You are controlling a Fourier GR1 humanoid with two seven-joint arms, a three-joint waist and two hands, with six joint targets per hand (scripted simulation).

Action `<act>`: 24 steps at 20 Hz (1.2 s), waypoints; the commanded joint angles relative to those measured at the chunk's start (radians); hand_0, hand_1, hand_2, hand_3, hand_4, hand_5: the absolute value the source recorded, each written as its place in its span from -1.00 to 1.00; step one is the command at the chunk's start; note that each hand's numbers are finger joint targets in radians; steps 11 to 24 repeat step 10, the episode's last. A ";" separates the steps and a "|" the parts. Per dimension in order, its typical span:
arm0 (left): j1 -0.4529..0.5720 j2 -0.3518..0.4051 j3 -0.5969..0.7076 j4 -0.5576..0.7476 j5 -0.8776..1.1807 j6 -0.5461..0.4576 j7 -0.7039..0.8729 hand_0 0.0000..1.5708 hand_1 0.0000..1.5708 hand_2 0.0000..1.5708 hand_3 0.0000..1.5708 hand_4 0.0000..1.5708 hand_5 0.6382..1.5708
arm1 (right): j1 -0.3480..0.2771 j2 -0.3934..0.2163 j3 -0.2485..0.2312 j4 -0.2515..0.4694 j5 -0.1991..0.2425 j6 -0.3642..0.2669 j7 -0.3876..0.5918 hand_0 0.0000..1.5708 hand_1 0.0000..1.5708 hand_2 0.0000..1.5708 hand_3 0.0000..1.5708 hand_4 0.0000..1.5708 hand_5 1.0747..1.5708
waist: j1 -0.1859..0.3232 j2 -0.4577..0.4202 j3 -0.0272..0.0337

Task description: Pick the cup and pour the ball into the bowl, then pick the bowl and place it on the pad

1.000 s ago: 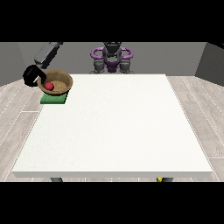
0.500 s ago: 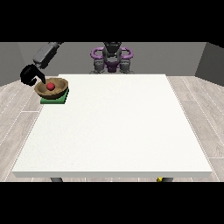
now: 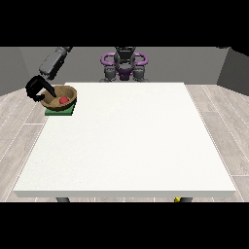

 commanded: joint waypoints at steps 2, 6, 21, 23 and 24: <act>0.016 0.011 -0.003 -0.021 -0.008 0.008 -0.017 -1.00 -1.00 -1.00 -1.00 0.53 0.99 | 0.015 -0.010 0.051 0.022 0.037 0.082 -0.005 -1.00 -1.00 -1.00 -1.00 -1.00 0.45 | 0.014 -0.007 0.0009; 0.008 -0.098 -0.069 -0.127 0.007 0.078 0.065 -1.00 -1.00 -1.00 -1.00 0.52 1.00 | -0.028 -0.049 0.057 0.072 0.053 0.087 0.066 -1.00 -1.00 -1.00 -1.00 -1.00 0.34 | 0.020 -0.069 0.0016; 0.056 -0.067 -0.055 -0.013 -0.008 0.028 0.034 -1.00 -1.00 -1.00 -1.00 0.52 1.00 | -0.034 -0.077 0.087 -0.008 0.062 0.138 0.117 -1.00 -1.00 -1.00 -1.00 -0.75 0.21 | -0.037 -0.153 -0.0009; 0.056 -0.067 -0.055 -0.013 -0.008 0.028 0.034 -1.00 -1.00 -1.00 -1.00 0.52 1.00 | -0.034 -0.077 0.087 -0.008 0.062 0.138 0.117 -1.00 -1.00 -1.00 -1.00 -0.75 0.21 | -0.037 -0.153 -0.0009; 0.056 -0.067 -0.055 -0.013 -0.008 0.028 0.034 -1.00 -1.00 -1.00 -1.00 0.52 1.00 | -0.034 -0.077 0.087 -0.008 0.062 0.138 0.117 -1.00 -1.00 -1.00 -1.00 -0.75 0.21 | -0.037 -0.153 -0.0009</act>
